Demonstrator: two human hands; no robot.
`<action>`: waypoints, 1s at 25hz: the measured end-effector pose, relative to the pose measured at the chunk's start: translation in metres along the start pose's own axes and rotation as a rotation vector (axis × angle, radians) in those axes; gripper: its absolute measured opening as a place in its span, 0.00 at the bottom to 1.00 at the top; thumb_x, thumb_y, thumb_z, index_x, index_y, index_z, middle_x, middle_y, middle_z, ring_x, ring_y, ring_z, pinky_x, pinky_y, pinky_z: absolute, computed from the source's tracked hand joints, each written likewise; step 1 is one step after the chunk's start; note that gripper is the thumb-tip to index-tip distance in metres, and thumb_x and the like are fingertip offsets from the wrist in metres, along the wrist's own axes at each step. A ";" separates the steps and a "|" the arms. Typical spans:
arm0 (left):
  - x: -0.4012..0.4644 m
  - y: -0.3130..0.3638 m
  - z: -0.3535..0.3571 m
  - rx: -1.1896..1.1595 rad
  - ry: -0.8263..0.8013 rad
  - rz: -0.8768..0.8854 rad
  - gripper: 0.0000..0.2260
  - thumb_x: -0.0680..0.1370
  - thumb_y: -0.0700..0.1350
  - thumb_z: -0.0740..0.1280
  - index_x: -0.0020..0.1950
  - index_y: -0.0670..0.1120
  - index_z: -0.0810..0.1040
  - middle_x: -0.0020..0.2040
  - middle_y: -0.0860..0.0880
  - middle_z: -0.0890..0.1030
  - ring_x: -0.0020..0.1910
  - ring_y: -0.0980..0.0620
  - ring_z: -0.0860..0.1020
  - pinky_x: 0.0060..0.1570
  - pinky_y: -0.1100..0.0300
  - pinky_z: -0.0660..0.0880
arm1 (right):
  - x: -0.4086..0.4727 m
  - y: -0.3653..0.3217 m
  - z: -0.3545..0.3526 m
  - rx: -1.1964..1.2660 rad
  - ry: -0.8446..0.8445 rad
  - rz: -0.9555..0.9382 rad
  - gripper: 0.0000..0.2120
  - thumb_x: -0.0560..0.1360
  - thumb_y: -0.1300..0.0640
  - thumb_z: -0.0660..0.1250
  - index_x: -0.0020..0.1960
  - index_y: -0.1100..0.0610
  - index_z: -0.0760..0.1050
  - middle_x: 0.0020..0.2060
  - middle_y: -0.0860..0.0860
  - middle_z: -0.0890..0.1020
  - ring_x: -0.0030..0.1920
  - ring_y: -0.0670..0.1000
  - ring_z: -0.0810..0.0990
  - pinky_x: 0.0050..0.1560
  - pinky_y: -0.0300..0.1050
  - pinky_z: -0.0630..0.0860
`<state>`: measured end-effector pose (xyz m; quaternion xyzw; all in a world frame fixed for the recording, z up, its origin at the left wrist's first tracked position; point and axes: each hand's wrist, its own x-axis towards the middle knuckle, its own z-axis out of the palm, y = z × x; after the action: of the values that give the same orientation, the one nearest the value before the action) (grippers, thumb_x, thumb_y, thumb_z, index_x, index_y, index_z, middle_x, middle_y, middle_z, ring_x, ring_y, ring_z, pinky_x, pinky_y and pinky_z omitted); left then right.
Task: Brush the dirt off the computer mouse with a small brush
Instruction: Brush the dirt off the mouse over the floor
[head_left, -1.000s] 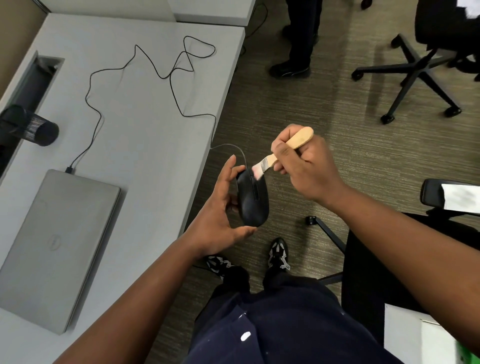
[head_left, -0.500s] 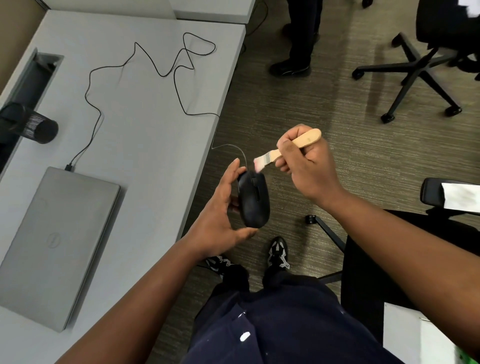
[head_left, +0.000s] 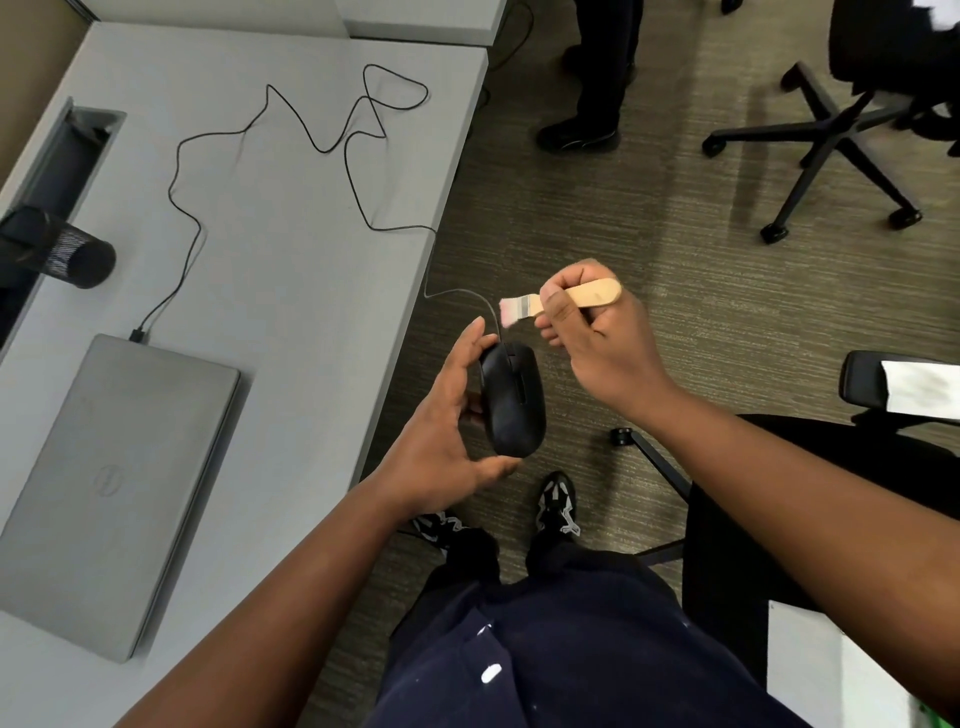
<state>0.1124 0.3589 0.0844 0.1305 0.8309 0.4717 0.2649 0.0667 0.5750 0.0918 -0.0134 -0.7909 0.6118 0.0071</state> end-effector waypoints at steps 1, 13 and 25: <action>0.000 0.000 -0.001 -0.002 0.000 -0.003 0.63 0.68 0.37 0.84 0.85 0.62 0.40 0.82 0.60 0.59 0.63 0.57 0.81 0.61 0.63 0.78 | 0.000 -0.001 0.000 0.012 0.015 -0.001 0.06 0.84 0.50 0.65 0.49 0.47 0.75 0.38 0.51 0.85 0.40 0.53 0.86 0.44 0.58 0.84; 0.000 0.000 -0.002 0.000 -0.019 0.008 0.63 0.69 0.38 0.84 0.85 0.64 0.42 0.79 0.70 0.59 0.65 0.57 0.80 0.60 0.63 0.79 | 0.007 -0.006 -0.002 -0.096 -0.062 0.036 0.12 0.85 0.52 0.63 0.45 0.55 0.76 0.31 0.49 0.83 0.35 0.53 0.85 0.39 0.57 0.82; 0.002 0.003 -0.004 -0.029 -0.010 -0.013 0.62 0.69 0.36 0.83 0.85 0.62 0.41 0.82 0.64 0.58 0.64 0.58 0.81 0.59 0.65 0.78 | 0.006 0.001 -0.007 -0.057 -0.030 -0.024 0.01 0.81 0.52 0.69 0.51 0.49 0.77 0.41 0.55 0.84 0.41 0.61 0.84 0.39 0.64 0.80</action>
<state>0.1086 0.3590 0.0883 0.1236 0.8235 0.4810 0.2742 0.0606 0.5824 0.0929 0.0050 -0.8083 0.5888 0.0023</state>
